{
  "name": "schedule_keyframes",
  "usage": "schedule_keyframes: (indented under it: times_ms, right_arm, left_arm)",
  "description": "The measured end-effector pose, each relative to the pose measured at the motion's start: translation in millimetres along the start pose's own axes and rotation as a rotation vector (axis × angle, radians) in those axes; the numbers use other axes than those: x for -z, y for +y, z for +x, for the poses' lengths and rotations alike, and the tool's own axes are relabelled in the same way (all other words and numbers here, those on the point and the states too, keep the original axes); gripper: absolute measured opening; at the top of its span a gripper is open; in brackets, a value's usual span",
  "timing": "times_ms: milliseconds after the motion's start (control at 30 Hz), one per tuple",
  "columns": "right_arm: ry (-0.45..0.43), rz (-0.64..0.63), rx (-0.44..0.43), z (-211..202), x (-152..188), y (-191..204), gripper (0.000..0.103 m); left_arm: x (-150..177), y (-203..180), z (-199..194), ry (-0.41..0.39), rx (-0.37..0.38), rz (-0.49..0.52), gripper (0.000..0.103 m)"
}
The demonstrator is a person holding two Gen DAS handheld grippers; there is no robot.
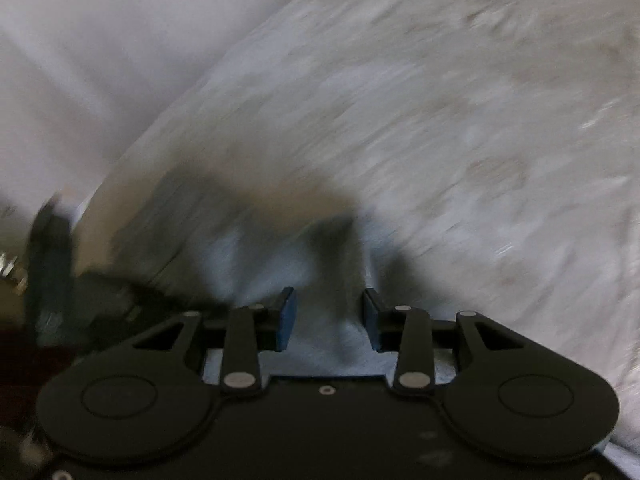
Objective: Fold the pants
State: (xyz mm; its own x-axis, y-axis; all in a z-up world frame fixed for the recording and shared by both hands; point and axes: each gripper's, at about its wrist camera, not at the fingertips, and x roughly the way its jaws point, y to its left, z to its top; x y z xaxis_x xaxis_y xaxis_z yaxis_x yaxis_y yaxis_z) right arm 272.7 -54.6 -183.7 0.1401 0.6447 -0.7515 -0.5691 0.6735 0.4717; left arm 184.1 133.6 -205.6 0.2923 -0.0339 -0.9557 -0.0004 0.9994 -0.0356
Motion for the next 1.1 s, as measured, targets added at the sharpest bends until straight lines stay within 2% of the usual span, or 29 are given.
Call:
schedule_keyframes:
  times_ms: [67,133,267,367,467,567,633,700,733,800,933,1033,1100]
  right_arm:
    - [0.032,-0.046,0.010,8.4,2.6,9.0,0.040]
    - [0.028,-0.064,0.046,16.3,-2.9,10.1,0.040]
    - [-0.020,0.010,0.037,29.6,-34.0,-3.8,0.040]
    - [-0.025,0.018,0.015,45.1,-59.1,-3.8,0.040]
    - [-0.005,0.027,0.000,54.5,-70.9,-4.2,0.040]
    - [0.001,0.050,-0.016,55.2,-71.0,-8.0,0.039]
    - [-0.005,0.077,-0.023,51.3,-65.1,-12.2,0.035]
    - [-0.011,0.097,-0.014,49.7,-62.5,-15.3,0.008]
    - [-0.009,0.094,0.014,49.4,-61.4,-15.2,0.003]
    - [-0.031,0.084,0.052,48.3,-59.4,-14.1,0.003]
    - [-0.131,0.135,0.102,42.8,-75.3,-18.4,0.002]
    - [-0.124,0.148,0.126,55.4,-90.9,-24.4,0.002]
    - [-0.084,0.145,0.126,62.9,-91.5,-26.4,0.002]
  left_arm:
    - [0.6,1.5,-0.3,-0.001,0.004,-0.002,0.011]
    - [1.0,2.1,-0.7,-0.003,0.005,0.001,0.011]
    - [2.1,7.3,-5.0,-0.003,0.019,-0.013,0.011]
    - [1.4,19.1,-18.1,-0.013,0.046,-0.036,0.011]
    - [-3.3,36.8,-37.9,-0.101,0.029,-0.031,0.011]
    - [-8.2,54.2,-58.6,-0.194,-0.038,-0.014,0.011]
    - [-11.0,69.4,-64.5,-0.223,-0.094,-0.031,0.011]
    - [-12.2,91.0,-61.1,-0.203,-0.146,-0.071,0.011]
    - [-12.5,99.9,-57.1,-0.184,-0.171,-0.087,0.011]
    - [-7.1,118.9,-47.0,-0.137,-0.221,-0.101,0.011]
    - [3.8,131.3,-43.1,-0.124,-0.242,-0.117,0.011]
    - [-0.8,131.9,-44.4,-0.130,-0.235,-0.153,0.011]
    - [-2.6,133.4,-43.2,-0.130,-0.229,-0.169,0.010]
